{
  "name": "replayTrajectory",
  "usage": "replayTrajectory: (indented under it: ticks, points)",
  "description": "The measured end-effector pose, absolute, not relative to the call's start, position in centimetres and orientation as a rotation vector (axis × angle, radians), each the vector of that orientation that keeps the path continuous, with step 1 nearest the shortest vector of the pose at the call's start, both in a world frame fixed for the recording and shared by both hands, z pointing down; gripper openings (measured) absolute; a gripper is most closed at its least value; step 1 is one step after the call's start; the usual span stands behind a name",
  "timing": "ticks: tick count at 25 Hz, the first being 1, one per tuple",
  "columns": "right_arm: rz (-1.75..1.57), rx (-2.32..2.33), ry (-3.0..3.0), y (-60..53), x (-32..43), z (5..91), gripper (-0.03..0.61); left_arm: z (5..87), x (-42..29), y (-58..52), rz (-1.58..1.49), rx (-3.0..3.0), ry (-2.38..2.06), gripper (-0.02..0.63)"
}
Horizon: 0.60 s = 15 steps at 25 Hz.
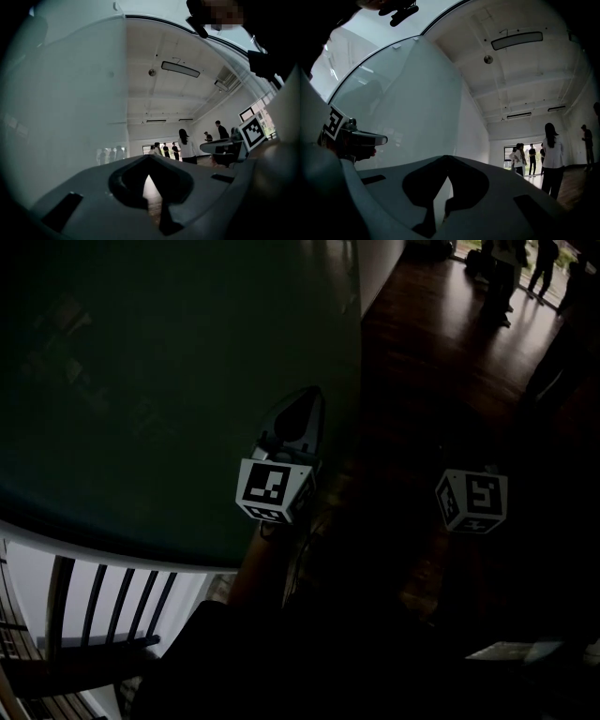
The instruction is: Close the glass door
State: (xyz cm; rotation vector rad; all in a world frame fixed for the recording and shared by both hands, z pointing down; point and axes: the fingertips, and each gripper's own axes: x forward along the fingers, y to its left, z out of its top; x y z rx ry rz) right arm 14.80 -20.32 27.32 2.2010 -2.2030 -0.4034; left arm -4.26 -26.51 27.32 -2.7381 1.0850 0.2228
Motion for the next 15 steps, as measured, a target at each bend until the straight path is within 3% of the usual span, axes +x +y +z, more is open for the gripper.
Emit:
replayTrajectory:
  ticks: [15]
  points:
    - [-0.374, 1.986, -2.376, -32.8, 23.0, 28.4, -0.006, 27.2, 2.4, -34.3, 0.203, -2.635, 1.308, 0.002]
